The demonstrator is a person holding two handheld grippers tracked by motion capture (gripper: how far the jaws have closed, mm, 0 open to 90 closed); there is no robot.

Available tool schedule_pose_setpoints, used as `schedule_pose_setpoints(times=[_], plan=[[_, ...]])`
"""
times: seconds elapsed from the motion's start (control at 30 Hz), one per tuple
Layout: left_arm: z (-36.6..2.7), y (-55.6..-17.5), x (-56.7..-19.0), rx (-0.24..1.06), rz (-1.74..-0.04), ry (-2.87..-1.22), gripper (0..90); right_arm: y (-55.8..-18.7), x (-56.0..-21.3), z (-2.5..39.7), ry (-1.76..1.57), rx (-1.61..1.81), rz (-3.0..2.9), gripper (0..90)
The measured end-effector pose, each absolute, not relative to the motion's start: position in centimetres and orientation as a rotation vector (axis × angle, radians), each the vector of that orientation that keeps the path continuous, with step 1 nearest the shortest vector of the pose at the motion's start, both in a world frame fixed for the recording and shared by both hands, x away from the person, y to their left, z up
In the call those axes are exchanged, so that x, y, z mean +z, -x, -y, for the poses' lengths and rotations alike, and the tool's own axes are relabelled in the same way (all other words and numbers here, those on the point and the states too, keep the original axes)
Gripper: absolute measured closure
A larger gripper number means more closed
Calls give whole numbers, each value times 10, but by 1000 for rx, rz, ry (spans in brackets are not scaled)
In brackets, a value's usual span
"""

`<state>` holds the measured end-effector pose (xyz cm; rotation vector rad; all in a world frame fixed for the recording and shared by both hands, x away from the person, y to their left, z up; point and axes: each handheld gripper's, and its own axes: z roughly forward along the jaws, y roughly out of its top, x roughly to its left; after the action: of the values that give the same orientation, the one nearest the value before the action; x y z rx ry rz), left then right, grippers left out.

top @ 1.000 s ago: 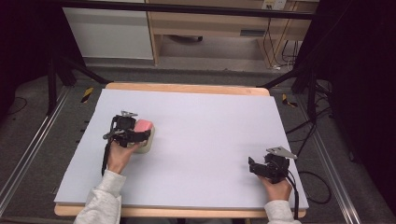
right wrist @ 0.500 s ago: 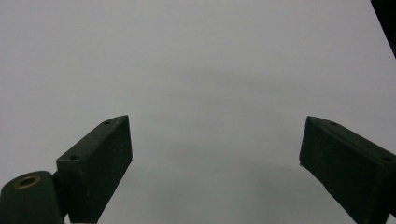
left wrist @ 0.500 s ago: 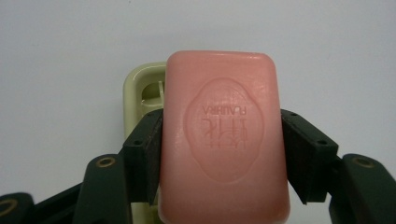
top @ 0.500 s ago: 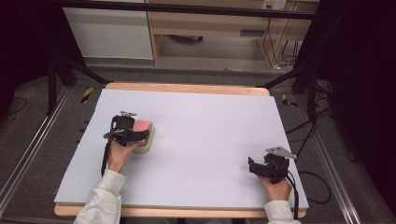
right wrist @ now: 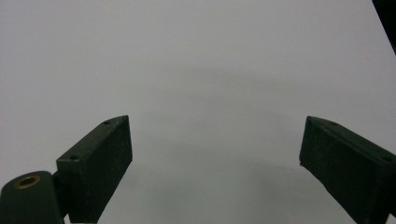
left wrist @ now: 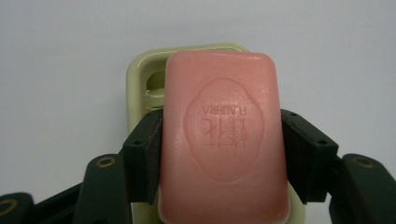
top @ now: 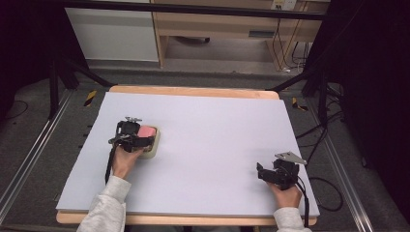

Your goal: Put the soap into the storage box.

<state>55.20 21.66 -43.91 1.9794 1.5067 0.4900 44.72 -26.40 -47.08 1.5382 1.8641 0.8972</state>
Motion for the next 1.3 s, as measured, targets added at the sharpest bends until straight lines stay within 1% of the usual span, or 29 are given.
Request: schedule_pose_setpoints(times=[0.63, 1.3], plan=[[-215, -554, -448, 496, -1528, -2004, 369, -447, -471, 264, -1537, 895, -1868, 97], [-214, -553, -447, 499, -1536, -2006, 365, -447, -471, 264, -1535, 895, -1866, 97]])
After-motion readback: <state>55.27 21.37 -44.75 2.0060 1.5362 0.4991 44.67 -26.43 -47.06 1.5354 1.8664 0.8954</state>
